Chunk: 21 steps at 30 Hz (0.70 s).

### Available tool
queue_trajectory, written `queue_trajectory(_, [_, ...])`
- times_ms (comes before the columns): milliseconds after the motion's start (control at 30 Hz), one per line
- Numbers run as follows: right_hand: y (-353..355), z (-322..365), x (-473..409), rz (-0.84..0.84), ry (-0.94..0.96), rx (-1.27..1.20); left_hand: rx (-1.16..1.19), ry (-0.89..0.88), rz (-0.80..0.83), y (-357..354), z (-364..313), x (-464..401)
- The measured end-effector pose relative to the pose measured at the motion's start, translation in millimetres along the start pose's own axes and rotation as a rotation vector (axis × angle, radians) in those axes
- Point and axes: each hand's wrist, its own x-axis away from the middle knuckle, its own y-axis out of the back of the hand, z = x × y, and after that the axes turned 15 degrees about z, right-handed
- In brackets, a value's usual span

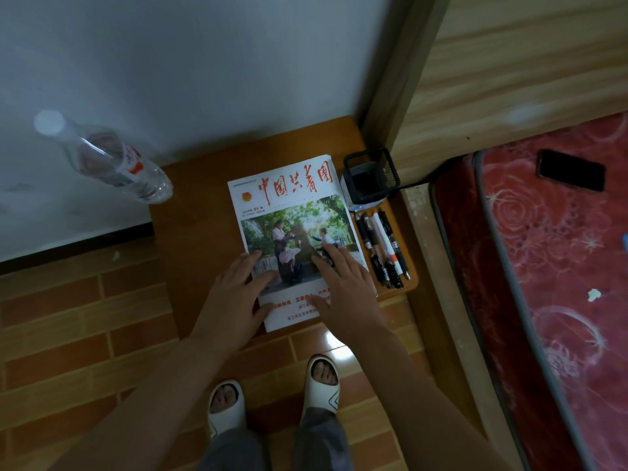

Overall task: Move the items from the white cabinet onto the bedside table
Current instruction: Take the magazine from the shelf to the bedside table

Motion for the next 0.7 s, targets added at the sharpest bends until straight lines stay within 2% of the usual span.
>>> queue_trajectory(67, [10,3,3,0.062,-0.016,0.034,-0.016,0.024,0.008,8,-4,4])
queue_trajectory(267, [47,18,29,0.086,-0.024,0.021,-0.027,0.048,-0.069,52,-18,35])
queue_trajectory(700, [152,112,113,0.002,0.083,-0.004,0.059,0.228,-0.222,157,-59,171])
